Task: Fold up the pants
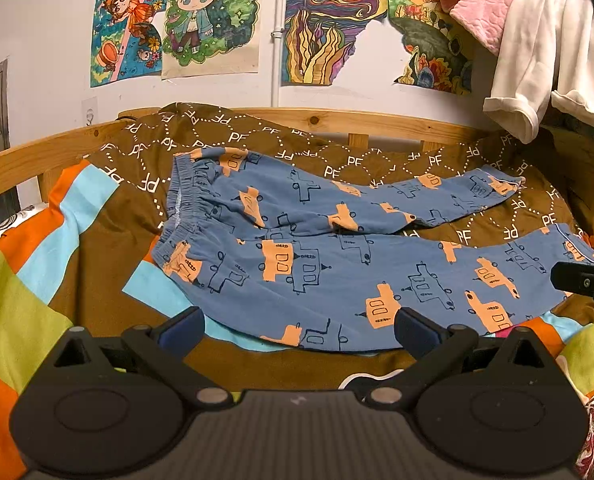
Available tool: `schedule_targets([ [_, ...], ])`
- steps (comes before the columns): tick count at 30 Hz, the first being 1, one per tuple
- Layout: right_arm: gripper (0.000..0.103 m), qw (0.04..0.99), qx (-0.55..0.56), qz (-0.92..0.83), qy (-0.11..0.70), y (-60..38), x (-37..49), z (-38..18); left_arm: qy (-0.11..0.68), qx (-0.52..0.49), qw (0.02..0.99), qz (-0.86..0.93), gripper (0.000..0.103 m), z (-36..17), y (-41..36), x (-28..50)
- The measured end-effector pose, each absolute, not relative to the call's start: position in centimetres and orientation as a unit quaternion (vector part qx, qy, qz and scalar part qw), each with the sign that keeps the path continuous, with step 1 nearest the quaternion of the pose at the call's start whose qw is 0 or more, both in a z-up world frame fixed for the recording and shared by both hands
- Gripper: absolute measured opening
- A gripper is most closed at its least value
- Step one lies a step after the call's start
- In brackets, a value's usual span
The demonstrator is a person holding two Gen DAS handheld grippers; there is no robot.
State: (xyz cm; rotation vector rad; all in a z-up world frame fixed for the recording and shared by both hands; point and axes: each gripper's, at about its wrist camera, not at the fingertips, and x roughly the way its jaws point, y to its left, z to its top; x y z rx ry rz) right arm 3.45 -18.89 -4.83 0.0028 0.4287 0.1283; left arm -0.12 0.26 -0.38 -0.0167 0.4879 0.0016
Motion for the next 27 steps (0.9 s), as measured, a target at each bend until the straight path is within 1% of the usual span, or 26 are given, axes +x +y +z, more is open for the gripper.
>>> schedule_targets([
  [27, 0.102, 0.974, 0.004, 0.062, 0.216, -18.86, 3.43, -5.03, 0.241, -0.009, 0.970, 0.002, 0.103, -0.59, 0.60, -0.01],
])
